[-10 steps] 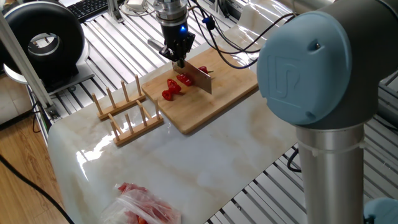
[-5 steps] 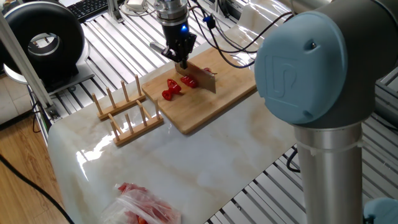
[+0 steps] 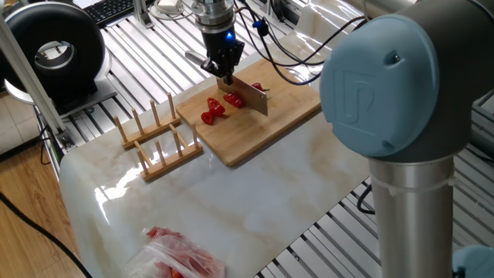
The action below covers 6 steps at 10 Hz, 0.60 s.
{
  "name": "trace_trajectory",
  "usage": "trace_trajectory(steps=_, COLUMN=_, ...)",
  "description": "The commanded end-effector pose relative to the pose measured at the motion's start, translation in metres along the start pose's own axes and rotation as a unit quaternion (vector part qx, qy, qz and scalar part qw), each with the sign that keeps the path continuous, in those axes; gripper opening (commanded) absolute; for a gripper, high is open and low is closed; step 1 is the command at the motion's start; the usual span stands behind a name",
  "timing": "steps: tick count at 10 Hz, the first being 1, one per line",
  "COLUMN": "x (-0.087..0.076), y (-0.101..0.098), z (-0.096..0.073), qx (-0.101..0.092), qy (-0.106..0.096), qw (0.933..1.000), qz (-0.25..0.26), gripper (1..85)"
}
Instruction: Chop the chili peppers
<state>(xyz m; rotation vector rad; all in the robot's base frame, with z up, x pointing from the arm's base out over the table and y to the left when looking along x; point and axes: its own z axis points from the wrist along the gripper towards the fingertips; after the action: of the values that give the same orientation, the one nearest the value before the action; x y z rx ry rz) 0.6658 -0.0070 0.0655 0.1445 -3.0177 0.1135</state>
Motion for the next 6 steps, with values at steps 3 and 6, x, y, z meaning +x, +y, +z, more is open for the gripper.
trace_trajectory(steps=3, x=-0.0081, y=0.0009, z=-0.0074, qx=-0.007, qy=-0.023, qw=0.9997, qz=0.004, gripper=1.3)
trace_trajectory(steps=6, x=-0.0048, y=-0.0041, z=-0.0138, qx=-0.017, qy=-0.022, qw=0.9996, qz=0.001, gripper=1.3)
